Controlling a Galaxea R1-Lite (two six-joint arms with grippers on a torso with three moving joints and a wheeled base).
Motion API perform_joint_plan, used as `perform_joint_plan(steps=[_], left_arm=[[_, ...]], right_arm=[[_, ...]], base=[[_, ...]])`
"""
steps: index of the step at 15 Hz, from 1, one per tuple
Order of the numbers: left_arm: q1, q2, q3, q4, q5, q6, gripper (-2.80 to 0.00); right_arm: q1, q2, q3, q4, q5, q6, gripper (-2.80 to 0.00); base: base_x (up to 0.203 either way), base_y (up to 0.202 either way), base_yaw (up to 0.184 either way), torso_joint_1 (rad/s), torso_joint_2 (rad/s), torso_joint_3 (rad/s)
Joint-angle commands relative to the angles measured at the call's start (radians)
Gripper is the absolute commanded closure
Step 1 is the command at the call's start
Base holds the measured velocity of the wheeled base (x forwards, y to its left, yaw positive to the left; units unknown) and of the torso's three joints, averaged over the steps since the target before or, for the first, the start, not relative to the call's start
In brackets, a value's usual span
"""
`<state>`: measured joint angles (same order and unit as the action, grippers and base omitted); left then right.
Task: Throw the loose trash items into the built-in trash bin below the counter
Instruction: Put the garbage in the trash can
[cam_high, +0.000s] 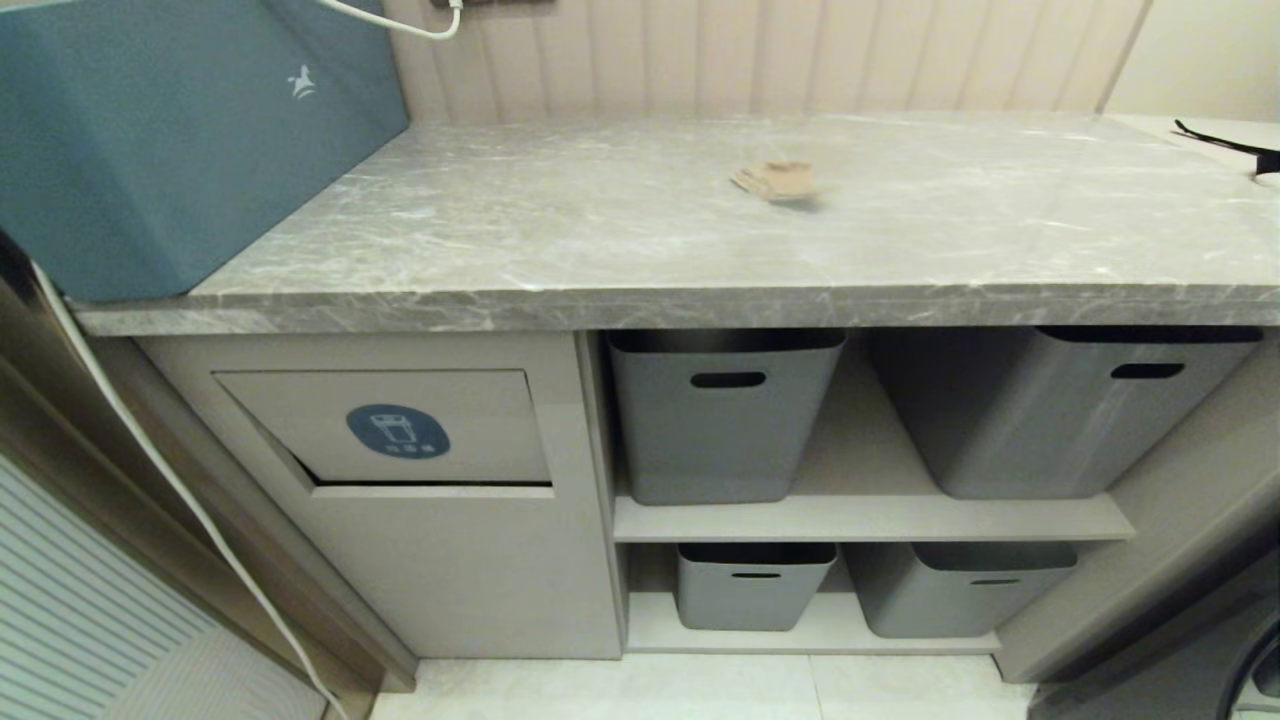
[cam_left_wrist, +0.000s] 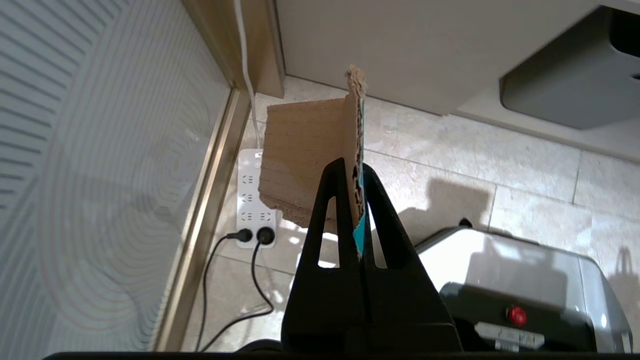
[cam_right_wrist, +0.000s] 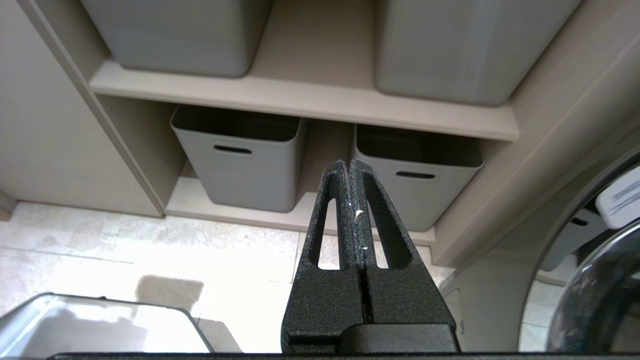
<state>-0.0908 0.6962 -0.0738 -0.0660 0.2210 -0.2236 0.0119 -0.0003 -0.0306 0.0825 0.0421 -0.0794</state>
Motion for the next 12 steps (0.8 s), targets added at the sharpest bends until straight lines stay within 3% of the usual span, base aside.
perform_joint_plan(steps=[1,2,4,5,6,7,12], left_arm=[[0.102,0.022,0.022,-0.046,-0.041,0.005,0.0],[0.148,0.025,0.028,-0.069,-0.09,0.024,0.0],[0.202,0.025,0.026,-0.129,-0.307,0.115,0.0],[0.223,0.026,0.024,-0.17,-0.402,0.209,0.0],[0.238,0.03,0.022,-0.209,-0.451,0.303,0.0],[0.244,0.045,0.012,-0.235,-0.47,0.34,0.0],[0.246,0.157,-0.111,-0.312,-0.473,0.34,0.0]], right_arm=[[0.0,0.0,0.0,0.0,0.001,-0.002,0.0],[0.0,0.0,0.0,0.001,0.001,-0.002,0.0],[0.0,-0.001,0.0,0.0,0.001,-0.002,0.0],[0.0,0.0,0.0,0.0,0.001,-0.002,0.0],[0.0,0.0,0.0,0.0,0.001,-0.003,0.0],[0.0,0.0,0.0,0.0,0.001,-0.005,0.0],[0.0,0.0,0.0,0.0,0.001,-0.005,0.0]], base=[[0.0,0.0,0.0,-0.175,0.47,0.296],[0.0,0.0,0.0,-0.171,0.46,0.298],[0.0,0.0,0.0,-0.153,0.47,0.302],[0.0,0.0,0.0,-0.144,0.44,0.298],[0.0,0.0,0.0,-0.139,0.46,0.315],[0.0,0.0,0.0,-0.124,0.44,0.31],[0.0,0.0,0.0,-0.049,0.19,0.135]])
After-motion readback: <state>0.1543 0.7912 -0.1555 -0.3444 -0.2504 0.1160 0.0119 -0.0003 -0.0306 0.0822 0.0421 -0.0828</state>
